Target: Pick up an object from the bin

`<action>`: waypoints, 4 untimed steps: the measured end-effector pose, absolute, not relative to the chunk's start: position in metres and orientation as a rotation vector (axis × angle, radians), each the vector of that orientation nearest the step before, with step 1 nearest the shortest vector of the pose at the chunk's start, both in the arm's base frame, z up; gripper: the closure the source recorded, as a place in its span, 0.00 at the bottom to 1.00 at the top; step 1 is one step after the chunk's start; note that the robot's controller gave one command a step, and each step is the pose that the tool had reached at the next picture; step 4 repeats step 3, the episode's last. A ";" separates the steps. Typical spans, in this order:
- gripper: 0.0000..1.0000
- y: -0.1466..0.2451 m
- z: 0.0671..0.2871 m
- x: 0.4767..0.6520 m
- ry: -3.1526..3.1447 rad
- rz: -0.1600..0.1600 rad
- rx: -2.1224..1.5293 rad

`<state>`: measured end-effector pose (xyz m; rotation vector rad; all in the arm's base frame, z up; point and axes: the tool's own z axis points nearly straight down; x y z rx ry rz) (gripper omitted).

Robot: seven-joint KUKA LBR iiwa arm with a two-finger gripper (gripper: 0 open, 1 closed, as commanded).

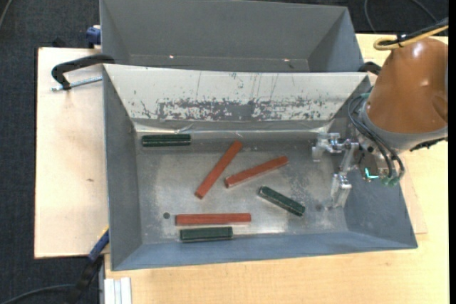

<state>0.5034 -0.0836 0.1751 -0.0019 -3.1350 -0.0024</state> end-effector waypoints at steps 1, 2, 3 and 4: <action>0.00 -0.060 0.066 0.504 -3.134 -0.004 0.042; 1.00 -0.061 0.071 0.506 -3.142 -0.001 0.040; 1.00 -0.070 0.215 0.501 -3.156 0.003 0.032; 1.00 -0.070 0.215 0.501 -3.156 0.003 0.032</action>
Offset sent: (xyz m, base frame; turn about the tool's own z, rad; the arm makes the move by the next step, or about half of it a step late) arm 0.0015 0.0221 -0.1051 -0.0266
